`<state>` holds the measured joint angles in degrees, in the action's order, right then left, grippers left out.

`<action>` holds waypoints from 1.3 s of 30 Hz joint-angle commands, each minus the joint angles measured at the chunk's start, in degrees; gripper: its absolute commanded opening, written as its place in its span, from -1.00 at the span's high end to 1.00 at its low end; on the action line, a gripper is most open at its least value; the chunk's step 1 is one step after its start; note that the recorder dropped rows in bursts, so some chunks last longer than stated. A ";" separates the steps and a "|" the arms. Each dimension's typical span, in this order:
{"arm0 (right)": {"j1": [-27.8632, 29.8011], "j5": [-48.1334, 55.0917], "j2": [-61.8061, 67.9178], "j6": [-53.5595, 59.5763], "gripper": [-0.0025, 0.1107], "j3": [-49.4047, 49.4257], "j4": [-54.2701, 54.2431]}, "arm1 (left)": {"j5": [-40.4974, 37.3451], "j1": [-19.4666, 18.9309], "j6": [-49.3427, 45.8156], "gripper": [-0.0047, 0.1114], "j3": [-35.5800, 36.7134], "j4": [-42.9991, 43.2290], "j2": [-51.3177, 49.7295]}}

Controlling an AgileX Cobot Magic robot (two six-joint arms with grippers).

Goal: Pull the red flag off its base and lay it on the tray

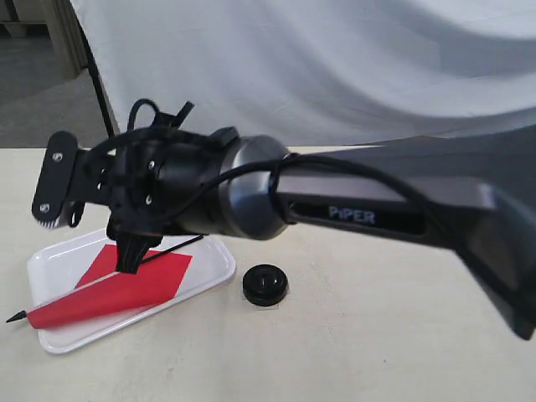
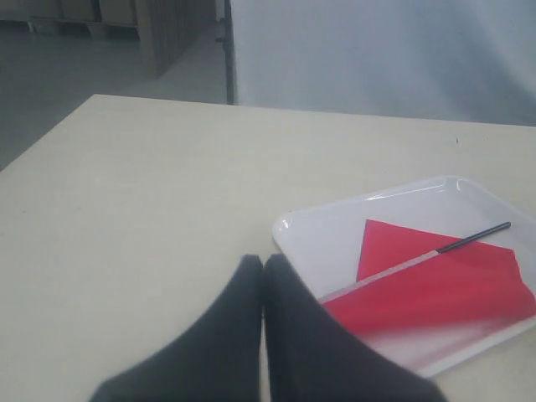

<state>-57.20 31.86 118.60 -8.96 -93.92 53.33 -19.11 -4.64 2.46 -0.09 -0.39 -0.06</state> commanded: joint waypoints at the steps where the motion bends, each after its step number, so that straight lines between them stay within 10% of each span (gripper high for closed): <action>1: 2.93 3.78 -3.18 0.34 -0.11 0.00 -5.50 | 0.27 -0.13 -0.08 0.92 0.09 0.09 0.06; 6: 8.39 12.02 -4.70 4.12 0.94 0.00 -14.38 | 0.27 -0.13 -0.08 0.92 0.09 0.09 0.06; 16: 27.21 16.66 -14.34 16.18 0.93 11.83 -49.95 | 0.27 -0.13 -0.08 0.92 0.09 0.09 0.06; 31: 63.88 -4.11 -58.09 13.51 0.93 51.61 -57.43 | 0.27 -0.13 -0.08 0.92 0.09 0.09 0.06; 39: 60.53 -26.98 -82.84 14.54 0.93 68.05 -60.51 | 0.27 -0.13 -0.08 0.92 0.09 0.09 0.06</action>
<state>5.07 11.69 43.22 4.72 -29.03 -6.65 -19.11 -4.64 2.46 -0.09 -0.39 -0.06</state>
